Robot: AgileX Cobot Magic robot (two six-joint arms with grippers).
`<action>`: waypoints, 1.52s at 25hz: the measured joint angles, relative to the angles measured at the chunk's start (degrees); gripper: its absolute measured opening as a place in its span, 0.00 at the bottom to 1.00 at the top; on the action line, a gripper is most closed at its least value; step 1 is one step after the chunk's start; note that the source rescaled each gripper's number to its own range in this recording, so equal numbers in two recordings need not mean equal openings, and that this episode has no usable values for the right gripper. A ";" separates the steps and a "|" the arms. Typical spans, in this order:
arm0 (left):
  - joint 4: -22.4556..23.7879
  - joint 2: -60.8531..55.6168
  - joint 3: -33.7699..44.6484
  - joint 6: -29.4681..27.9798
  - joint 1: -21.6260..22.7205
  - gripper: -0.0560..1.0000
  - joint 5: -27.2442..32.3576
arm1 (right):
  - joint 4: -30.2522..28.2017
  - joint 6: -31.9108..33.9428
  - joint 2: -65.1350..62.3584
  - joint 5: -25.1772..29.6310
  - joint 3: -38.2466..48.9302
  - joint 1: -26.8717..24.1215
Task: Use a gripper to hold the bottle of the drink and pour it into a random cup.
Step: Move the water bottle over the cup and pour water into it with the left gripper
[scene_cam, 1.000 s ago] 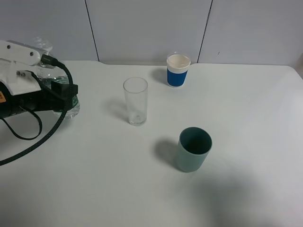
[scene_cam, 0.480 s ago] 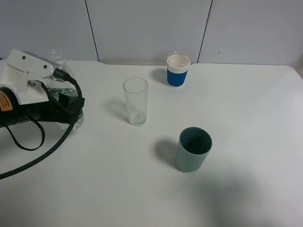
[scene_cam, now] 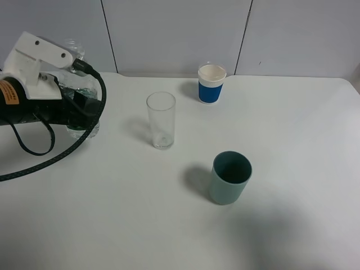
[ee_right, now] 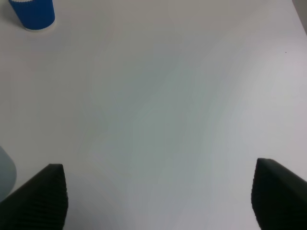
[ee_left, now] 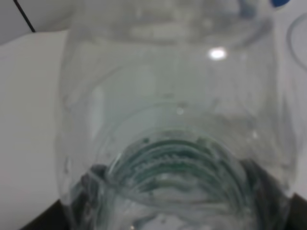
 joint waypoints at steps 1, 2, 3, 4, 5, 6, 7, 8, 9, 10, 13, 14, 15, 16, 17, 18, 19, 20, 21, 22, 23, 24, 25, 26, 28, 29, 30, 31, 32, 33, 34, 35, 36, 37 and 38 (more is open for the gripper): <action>0.69 0.17 -0.75 0.24 0.00 0.09 0.68 | 0.00 0.00 0.00 0.00 0.00 0.00; 1.10 0.47 -1.44 0.71 0.00 0.09 1.04 | 0.00 0.00 0.00 0.00 0.00 0.00; 1.49 0.91 -1.94 1.27 0.00 0.09 1.13 | 0.00 0.00 0.00 0.00 0.00 0.00; 1.78 1.58 -2.51 2.16 0.00 0.09 1.19 | 0.00 0.00 0.00 0.00 0.00 0.00; 2.02 2.46 -2.96 3.32 0.00 0.09 1.19 | 0.00 0.00 0.00 0.00 0.00 0.00; 2.26 3.25 -3.37 4.50 0.00 0.09 1.19 | 0.00 0.00 0.00 0.00 0.00 0.00; 2.40 4.25 -3.67 5.57 0.00 0.09 1.30 | 0.00 0.00 0.00 0.00 0.00 0.00; 2.48 5.24 -3.99 6.69 0.00 0.09 1.36 | 0.00 0.00 0.00 0.00 0.00 0.00; 2.47 6.11 -4.21 7.83 0.00 0.09 1.43 | 0.00 0.00 0.00 0.00 0.00 0.00; 2.60 6.79 -4.54 8.69 0.00 0.09 1.85 | 0.00 0.00 0.00 0.00 0.00 0.00; 2.65 8.75 -6.03 10.54 0.00 0.09 2.21 | 0.00 0.00 0.00 0.00 0.00 0.00; 2.65 9.35 -6.63 10.88 0.00 0.09 2.26 | 0.00 0.00 0.00 0.00 0.00 0.00; 2.71 9.87 -7.40 11.40 0.00 0.09 2.26 | 0.00 0.00 0.00 0.00 0.00 0.00; 2.71 10.39 -8.16 11.84 0.00 0.09 2.26 | 0.00 0.00 0.00 0.00 0.00 0.00; 2.66 10.83 -8.75 12.42 0.00 0.09 2.16 | 0.00 0.00 0.00 0.00 0.00 0.00; 2.59 11.39 -9.41 13.37 0.00 0.09 2.16 | 0.00 0.00 0.00 0.00 0.00 0.00; 2.27 11.85 -9.90 14.57 0.00 0.09 2.10 | 0.00 0.00 0.00 0.00 0.00 0.00; 1.70 12.30 -10.18 16.09 0.00 0.09 1.77 | 0.00 0.00 0.00 0.00 0.00 0.00; 1.04 12.66 -10.35 17.66 0.00 0.09 1.51 | 0.00 0.00 0.00 0.00 0.00 0.00; 0.05 12.99 -10.43 19.73 0.00 0.09 0.93 | 0.00 0.00 0.00 0.00 0.00 0.00; -1.16 13.31 -10.47 22.01 0.00 0.09 0.25 | 0.00 0.00 0.00 0.00 0.00 0.00; -2.38 13.45 -10.47 24.30 0.00 0.09 -0.45 | 0.00 0.00 0.00 0.00 0.00 0.00; -3.48 13.58 -10.47 26.20 0.00 0.09 -1.17 | 0.00 0.00 0.00 0.00 0.00 0.00; -4.86 13.59 -10.47 28.35 0.00 0.09 -2.16 | 0.00 0.00 0.00 0.00 0.00 0.00; -7.59 13.64 -10.47 31.96 0.00 0.09 -4.33 | 0.00 0.00 0.00 0.00 0.00 0.00; -8.84 13.76 -10.53 33.86 0.00 0.09 -5.26 | 0.00 0.00 0.00 0.00 0.00 0.00; -10.41 13.98 -10.53 35.76 0.00 0.09 -6.45 | 0.00 0.00 0.00 0.00 0.00 0.00; -12.13 14.19 -10.53 37.76 0.00 0.09 -7.36 | 0.00 0.00 0.00 0.00 0.00 0.00; -13.67 14.52 -10.53 39.50 0.00 0.09 -8.03 | 0.00 0.00 0.00 0.00 0.00 0.00; -15.68 14.91 -10.53 41.79 0.00 0.09 -8.86 | 0.00 0.00 0.00 0.00 0.00 0.00; -17.76 15.37 -10.53 44.20 0.00 0.09 -9.65 | 0.00 0.00 0.00 0.00 0.00 0.00; -19.95 15.72 -10.53 46.24 -0.12 0.09 -10.43 | 0.00 0.00 0.00 0.00 0.00 0.00; -21.88 16.24 -10.53 48.75 -0.33 0.09 -11.05 | 0.00 0.00 0.00 0.00 0.00 0.00; -24.23 16.72 -10.53 51.38 -0.59 0.09 -11.98 | 0.00 0.00 0.00 0.00 0.00 0.00; -26.64 17.21 -10.53 54.05 -1.04 0.09 -13.12 | 0.00 0.00 0.00 0.00 0.00 0.00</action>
